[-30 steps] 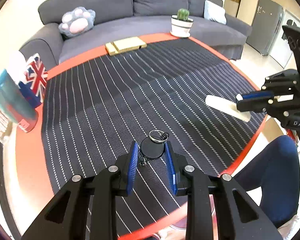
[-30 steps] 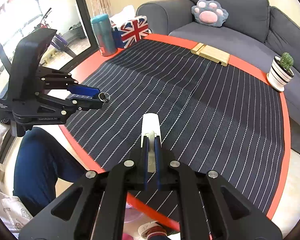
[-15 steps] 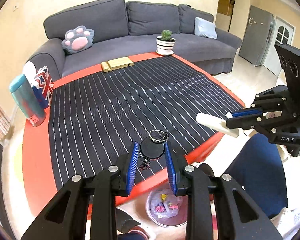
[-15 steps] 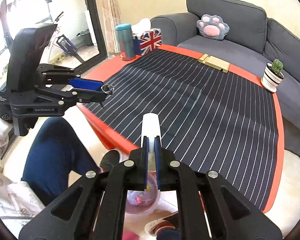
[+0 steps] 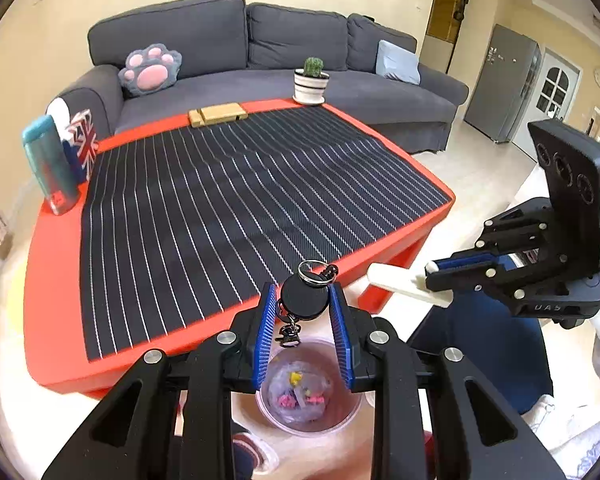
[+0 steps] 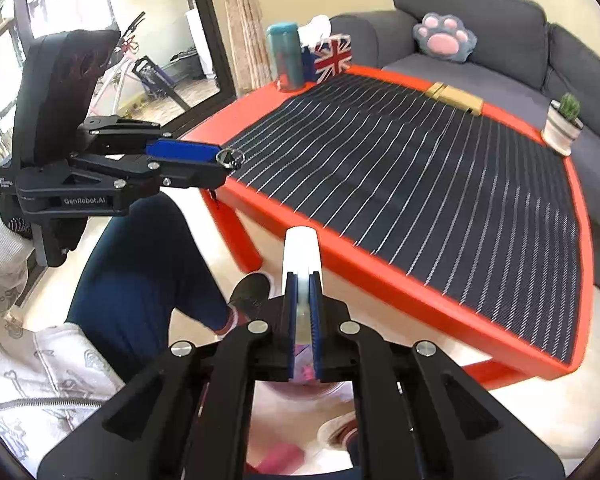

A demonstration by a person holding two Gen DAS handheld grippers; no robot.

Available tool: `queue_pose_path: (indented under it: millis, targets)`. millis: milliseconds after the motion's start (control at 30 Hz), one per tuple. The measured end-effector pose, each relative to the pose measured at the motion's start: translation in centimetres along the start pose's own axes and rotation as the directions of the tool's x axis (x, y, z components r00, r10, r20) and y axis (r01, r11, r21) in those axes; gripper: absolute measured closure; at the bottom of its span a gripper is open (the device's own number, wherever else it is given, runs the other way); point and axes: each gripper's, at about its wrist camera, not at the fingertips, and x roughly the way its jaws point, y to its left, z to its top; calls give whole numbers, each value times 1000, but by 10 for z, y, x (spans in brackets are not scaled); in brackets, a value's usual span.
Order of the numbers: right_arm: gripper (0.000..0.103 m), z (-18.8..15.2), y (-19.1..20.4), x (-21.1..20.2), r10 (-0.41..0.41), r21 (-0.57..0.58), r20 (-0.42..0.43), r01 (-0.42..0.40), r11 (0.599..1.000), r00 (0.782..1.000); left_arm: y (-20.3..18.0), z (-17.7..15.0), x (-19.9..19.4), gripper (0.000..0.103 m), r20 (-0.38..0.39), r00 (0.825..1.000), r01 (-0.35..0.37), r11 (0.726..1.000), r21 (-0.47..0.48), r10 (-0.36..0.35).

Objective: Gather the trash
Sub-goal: 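Open the right tool over the pink bin while the left tool carries the keychain, then open the left tool to drop the black keychain into the bin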

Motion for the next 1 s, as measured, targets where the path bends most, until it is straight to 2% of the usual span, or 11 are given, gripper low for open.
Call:
queue_pose_path:
  millis: [267, 300, 333, 400, 533, 1000]
  targets:
    - [96, -4, 1, 17, 37, 4, -24, -37, 999, 999, 5, -8, 0, 76, -11, 1000, 2, 1000, -20, -2]
    - [88, -3, 0, 19, 32, 6, -27, -32, 999, 999, 6, -8, 1, 76, -12, 1000, -1, 1000, -19, 0]
    - [63, -3, -1, 20, 20, 10, -22, -20, 1000, 1000, 6, -8, 1, 76, -13, 1000, 0, 1000, -18, 0]
    - [34, -3, -5, 17, 7, 38, 2, -7, 999, 1000, 5, -8, 3, 76, -17, 1000, 3, 1000, -17, -3]
    - [16, -3, -11, 16, -11, 67, 14, 10, 998, 1000, 5, -10, 7, 76, -33, 999, 9, 1000, -13, -10]
    - [11, -7, -20, 4, -59, 106, 31, 56, 993, 998, -8, -15, 15, 76, -73, 996, 56, 998, 19, -55]
